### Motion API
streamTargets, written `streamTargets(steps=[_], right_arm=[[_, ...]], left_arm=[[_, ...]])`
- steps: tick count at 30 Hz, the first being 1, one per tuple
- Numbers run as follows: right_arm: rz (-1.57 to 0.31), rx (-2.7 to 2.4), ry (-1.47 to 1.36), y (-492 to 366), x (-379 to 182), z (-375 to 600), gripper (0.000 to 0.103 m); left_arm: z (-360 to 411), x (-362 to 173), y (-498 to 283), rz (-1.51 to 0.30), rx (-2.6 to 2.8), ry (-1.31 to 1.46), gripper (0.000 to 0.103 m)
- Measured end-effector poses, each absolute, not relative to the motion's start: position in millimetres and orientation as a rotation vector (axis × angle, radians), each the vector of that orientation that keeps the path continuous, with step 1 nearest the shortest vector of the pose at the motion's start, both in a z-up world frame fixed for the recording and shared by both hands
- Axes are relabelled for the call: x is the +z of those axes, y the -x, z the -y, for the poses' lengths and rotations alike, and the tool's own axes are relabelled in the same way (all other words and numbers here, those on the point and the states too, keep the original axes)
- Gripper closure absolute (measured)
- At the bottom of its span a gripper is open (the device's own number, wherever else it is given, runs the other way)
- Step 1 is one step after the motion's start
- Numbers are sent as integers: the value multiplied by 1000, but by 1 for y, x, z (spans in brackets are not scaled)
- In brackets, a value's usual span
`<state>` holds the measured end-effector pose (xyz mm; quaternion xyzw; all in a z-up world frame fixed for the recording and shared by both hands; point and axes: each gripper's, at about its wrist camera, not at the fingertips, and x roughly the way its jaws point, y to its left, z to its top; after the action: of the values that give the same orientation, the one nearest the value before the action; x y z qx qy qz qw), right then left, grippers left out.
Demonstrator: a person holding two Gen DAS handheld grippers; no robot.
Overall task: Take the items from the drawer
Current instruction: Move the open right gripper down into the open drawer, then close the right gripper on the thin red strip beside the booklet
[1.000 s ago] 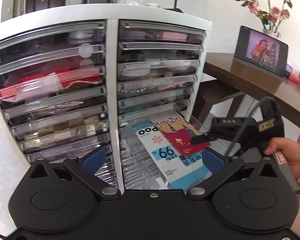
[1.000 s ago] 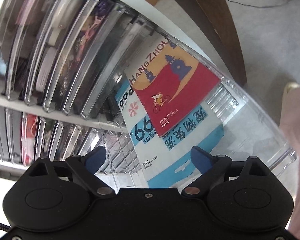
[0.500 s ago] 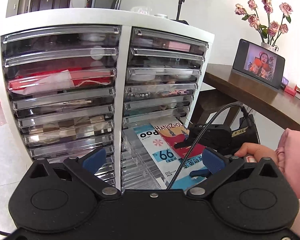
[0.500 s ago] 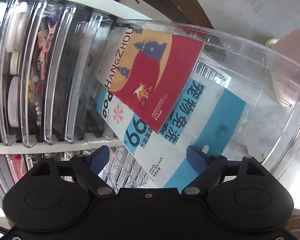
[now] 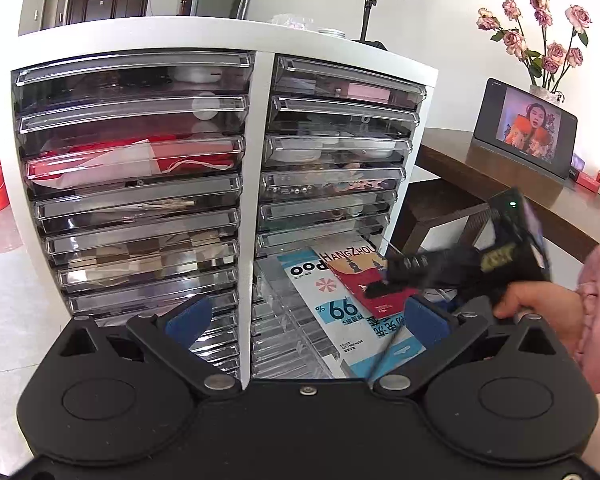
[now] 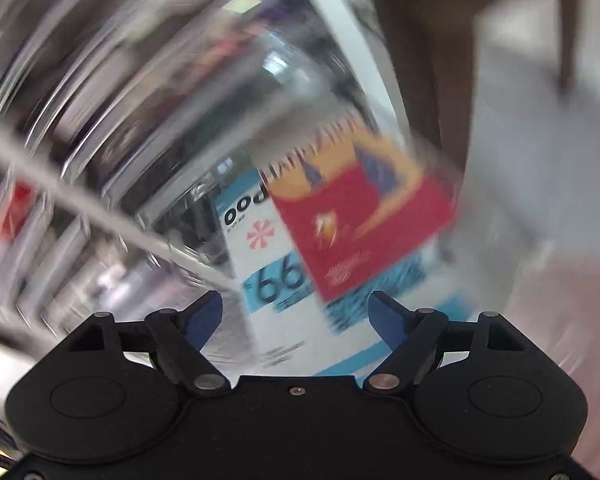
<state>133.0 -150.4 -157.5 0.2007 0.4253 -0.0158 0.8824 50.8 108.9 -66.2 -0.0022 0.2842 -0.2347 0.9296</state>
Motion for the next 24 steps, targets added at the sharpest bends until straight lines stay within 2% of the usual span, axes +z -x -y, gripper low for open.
streamTargets(steps=[1, 17, 24], right_arm=[[-868, -29, -284, -132, -155, 144, 20], [-823, 107, 532, -134, -194, 111, 22], [-769, 169, 709, -124, -201, 101, 22]], left_arm=[[-109, -67, -51, -582, -477, 2, 0], [-110, -62, -50, -557, -480, -28, 0], [-105, -50, -72, -567, -596, 22, 0]])
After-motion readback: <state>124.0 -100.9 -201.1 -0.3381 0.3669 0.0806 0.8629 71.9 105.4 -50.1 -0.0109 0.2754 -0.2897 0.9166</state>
